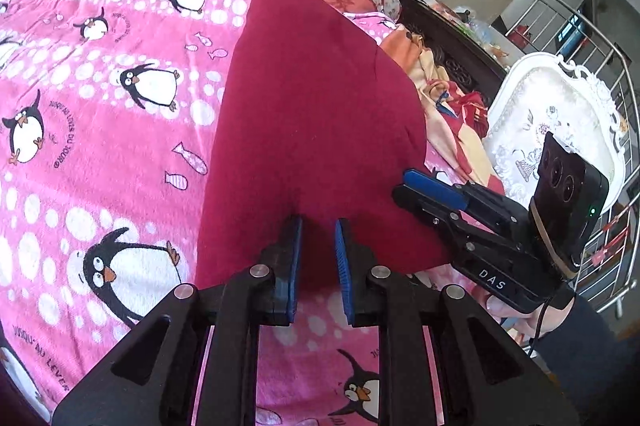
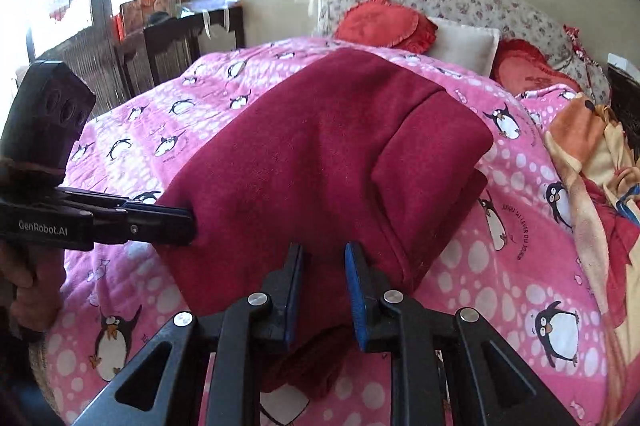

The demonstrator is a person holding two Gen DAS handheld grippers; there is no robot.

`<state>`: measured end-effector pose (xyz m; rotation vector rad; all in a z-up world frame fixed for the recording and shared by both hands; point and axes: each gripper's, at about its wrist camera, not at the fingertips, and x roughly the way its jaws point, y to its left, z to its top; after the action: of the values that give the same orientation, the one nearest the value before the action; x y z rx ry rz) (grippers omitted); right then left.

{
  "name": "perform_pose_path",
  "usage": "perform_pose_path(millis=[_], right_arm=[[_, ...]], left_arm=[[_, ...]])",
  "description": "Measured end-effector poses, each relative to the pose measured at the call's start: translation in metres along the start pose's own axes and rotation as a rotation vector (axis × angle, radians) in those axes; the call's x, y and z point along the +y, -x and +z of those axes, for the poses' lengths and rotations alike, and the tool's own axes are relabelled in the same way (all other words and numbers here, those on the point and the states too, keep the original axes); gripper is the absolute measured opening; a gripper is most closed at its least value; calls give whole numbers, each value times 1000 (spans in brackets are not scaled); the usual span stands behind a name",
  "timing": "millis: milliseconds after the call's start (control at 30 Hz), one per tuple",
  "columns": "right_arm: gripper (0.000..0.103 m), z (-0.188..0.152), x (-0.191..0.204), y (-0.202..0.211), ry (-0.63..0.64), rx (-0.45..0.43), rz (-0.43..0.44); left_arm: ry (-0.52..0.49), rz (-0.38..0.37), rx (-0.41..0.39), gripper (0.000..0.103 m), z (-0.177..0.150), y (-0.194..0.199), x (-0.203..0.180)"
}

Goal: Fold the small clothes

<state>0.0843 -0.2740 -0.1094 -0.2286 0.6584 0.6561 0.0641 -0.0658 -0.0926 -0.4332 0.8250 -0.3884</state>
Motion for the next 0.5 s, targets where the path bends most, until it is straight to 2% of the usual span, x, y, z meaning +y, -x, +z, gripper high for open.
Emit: perform_pose_path(millis=[133,233,300,333,433,500], right_arm=[[19,-8,-4,2,-49,-52,22],[19,5,-5,7,-101,-15,60],[19,18,-5,19,-136,8,93],[19,27,-6,27,-137,-16,89],[20,53,-12,42,-138,-105,2],[20,68,-20,40,-142,-139,-48]], left_arm=[[-18,11,-15,16,-2,1,-2],[-12,18,-10,16,13,14,-13],[-40,-18,-41,16,35,24,-22],[-76,-17,-62,16,56,26,-28],[-109,15,-93,16,111,14,-33],[-70,46,-61,16,151,-13,-25]])
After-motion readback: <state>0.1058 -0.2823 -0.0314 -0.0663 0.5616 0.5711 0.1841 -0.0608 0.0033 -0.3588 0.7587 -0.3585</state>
